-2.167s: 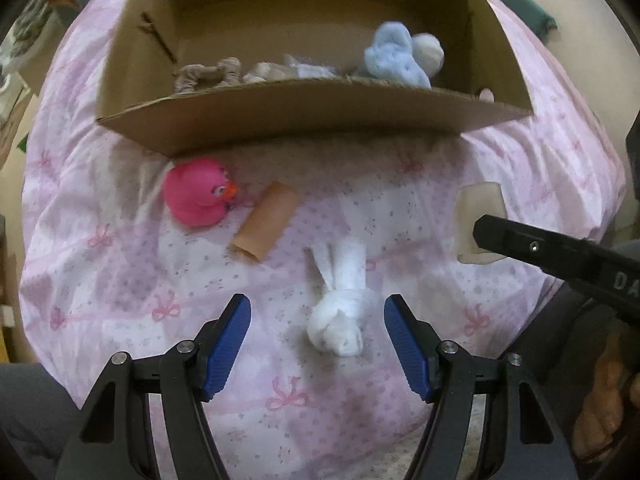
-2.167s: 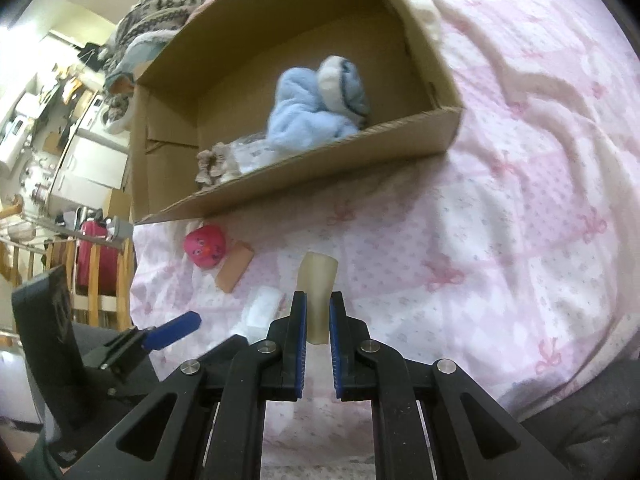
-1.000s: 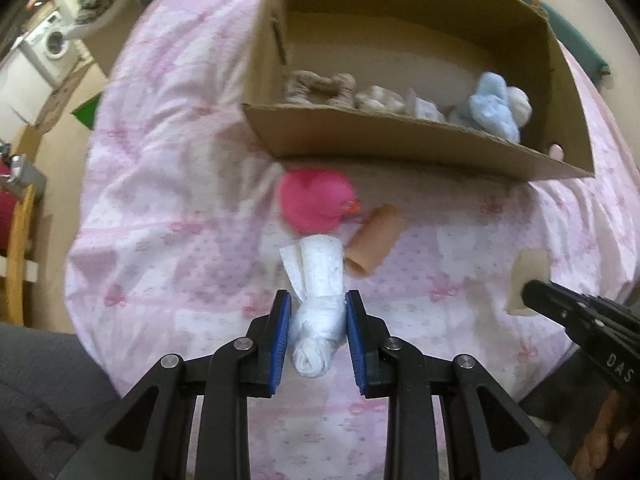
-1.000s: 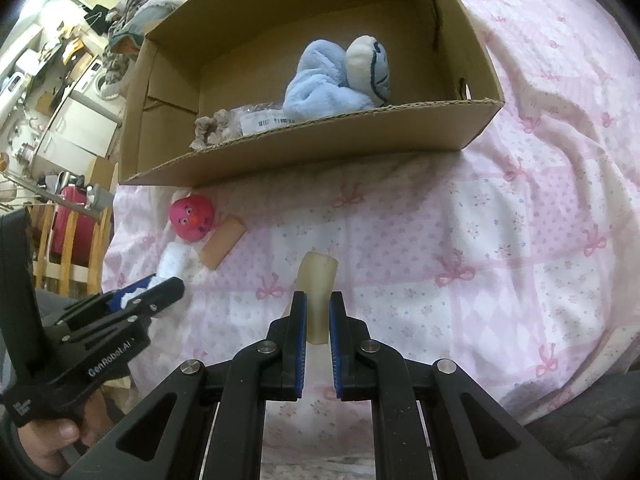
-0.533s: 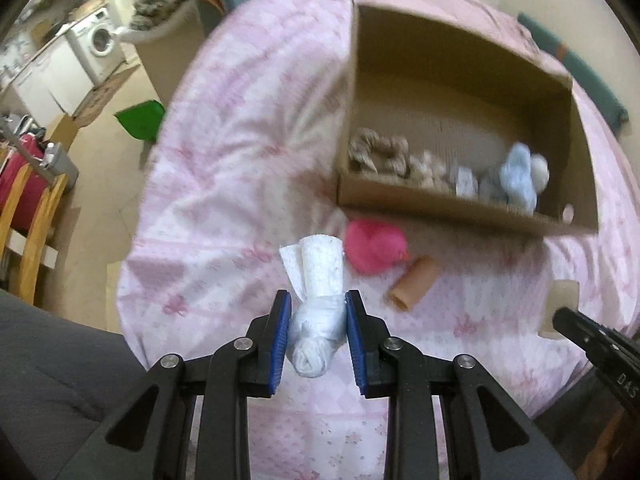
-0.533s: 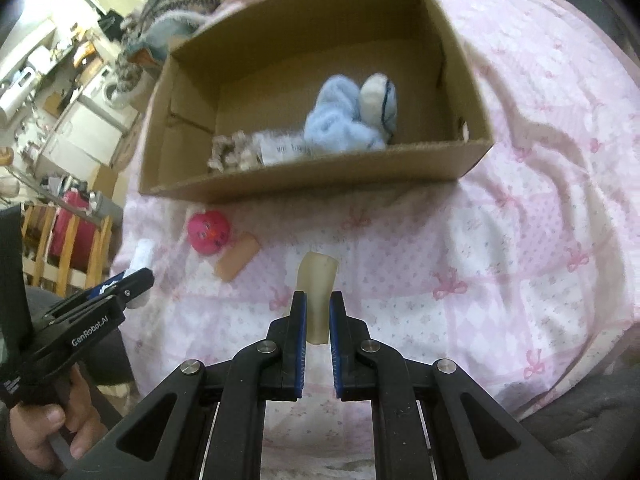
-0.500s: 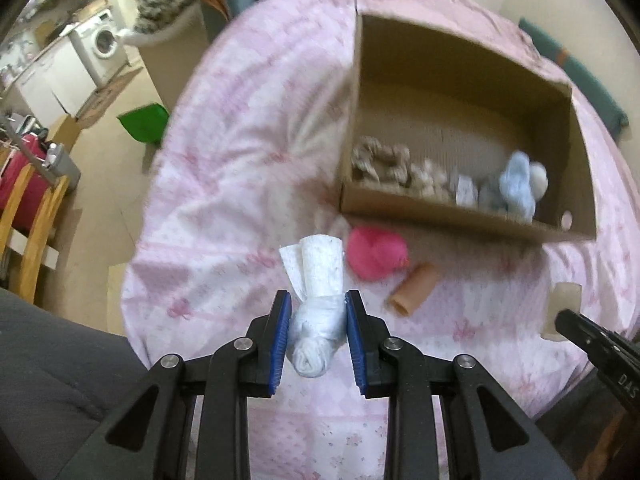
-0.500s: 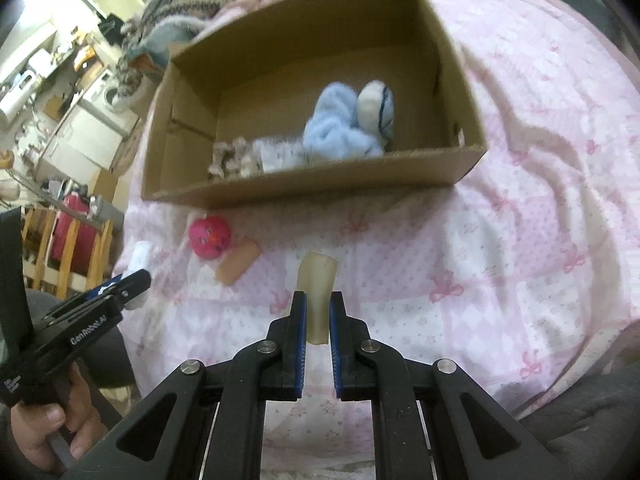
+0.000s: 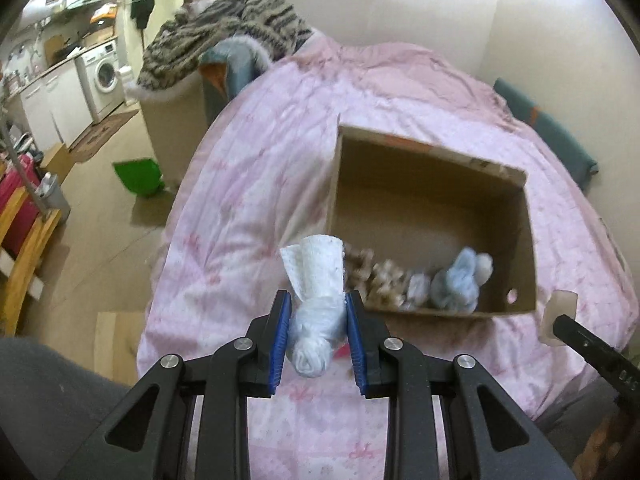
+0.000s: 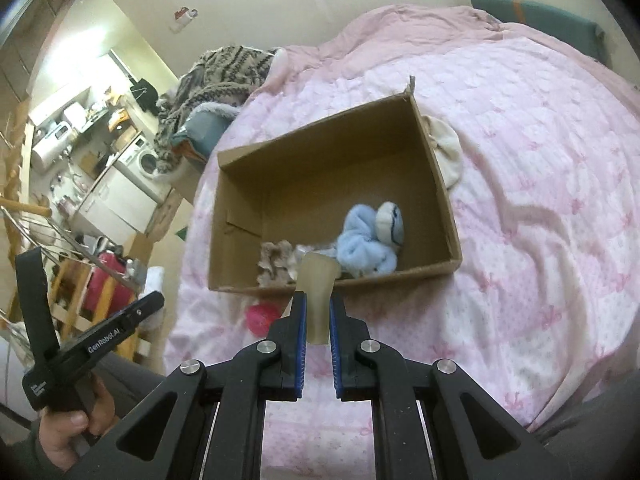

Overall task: Organize soft objects
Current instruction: 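Carry the white cloth and tan piece over the box with both tools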

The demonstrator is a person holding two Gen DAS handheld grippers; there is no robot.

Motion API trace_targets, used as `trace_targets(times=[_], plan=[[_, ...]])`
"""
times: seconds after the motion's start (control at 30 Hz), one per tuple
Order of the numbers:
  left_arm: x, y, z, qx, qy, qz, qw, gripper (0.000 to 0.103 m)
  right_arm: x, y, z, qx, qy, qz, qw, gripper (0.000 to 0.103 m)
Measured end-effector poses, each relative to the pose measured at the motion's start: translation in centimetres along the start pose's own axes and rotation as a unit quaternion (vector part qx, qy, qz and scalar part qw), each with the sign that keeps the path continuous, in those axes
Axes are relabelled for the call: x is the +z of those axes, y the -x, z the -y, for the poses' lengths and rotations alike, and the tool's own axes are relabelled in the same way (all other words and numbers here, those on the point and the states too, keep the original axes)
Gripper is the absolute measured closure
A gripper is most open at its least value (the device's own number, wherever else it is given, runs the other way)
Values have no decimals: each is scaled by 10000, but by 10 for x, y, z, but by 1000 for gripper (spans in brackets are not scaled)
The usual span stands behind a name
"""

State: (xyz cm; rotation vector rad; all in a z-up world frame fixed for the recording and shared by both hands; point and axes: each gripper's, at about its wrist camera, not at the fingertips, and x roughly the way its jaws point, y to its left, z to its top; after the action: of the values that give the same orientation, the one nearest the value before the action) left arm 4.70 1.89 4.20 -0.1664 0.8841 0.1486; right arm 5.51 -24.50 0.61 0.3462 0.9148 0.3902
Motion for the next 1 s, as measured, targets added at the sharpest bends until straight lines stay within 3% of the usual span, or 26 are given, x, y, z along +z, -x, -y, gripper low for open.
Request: trace_targets(times=[0.2,0.4,0.6,0.73,0.9,1.0], plan=[[33,-1,10,-96,-233,197,9995,78,30,5,12,65,-49,150,9999,91],[60,-35,12,-232,-370,218,9988,78,63,1,28,-61,15,240,9997,91],[51,-67,19,-288,-511,128,9982,78,70,-30,55,-294,-140,37,9995,91],[43,-77,21,-162,-602,274,9977,78,62,-48,71,-421,-459,-232,9978,91],[39,-93,23,-399,-646,59,9971,78,61,-56,67,-527,-289,-300,9977,91],[37,-101,30,-351,-796,-17,9962,78,59,-64,64,-572,-166,-428,9973,91]])
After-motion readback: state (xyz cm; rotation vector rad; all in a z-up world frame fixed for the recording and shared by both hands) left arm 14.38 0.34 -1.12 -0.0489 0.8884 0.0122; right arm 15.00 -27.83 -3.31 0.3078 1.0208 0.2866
